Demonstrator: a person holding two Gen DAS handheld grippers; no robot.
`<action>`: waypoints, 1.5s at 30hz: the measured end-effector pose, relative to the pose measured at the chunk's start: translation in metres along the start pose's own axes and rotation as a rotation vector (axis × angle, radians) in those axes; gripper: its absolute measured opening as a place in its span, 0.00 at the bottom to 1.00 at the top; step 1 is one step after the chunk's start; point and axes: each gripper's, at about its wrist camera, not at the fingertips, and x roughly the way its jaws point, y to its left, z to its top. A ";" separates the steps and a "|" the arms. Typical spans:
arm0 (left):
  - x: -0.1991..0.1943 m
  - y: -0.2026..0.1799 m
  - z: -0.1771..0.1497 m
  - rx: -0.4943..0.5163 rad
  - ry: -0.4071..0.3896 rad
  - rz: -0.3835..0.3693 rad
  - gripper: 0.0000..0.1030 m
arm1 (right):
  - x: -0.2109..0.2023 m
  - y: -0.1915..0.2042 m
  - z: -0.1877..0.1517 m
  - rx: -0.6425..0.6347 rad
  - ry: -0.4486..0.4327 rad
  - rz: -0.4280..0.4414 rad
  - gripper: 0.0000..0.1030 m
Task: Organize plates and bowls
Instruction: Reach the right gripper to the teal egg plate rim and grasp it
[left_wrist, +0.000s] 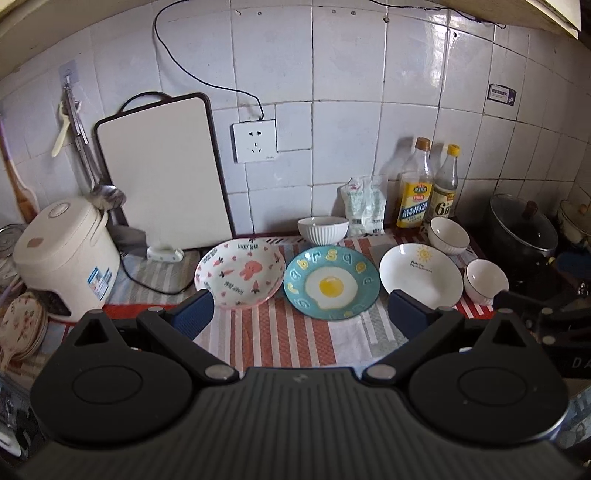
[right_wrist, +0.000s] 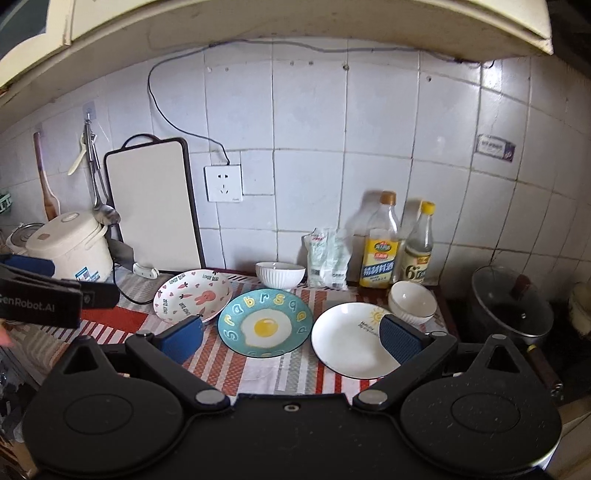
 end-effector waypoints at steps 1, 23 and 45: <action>0.006 0.005 0.004 -0.003 0.001 -0.015 0.98 | 0.005 0.001 0.002 0.010 0.009 0.002 0.99; 0.308 0.035 -0.041 -0.161 0.362 -0.165 0.61 | 0.263 -0.010 -0.057 0.379 0.271 0.034 0.74; 0.382 0.048 -0.054 -0.293 0.461 -0.153 0.25 | 0.355 -0.036 -0.089 0.677 0.335 -0.014 0.56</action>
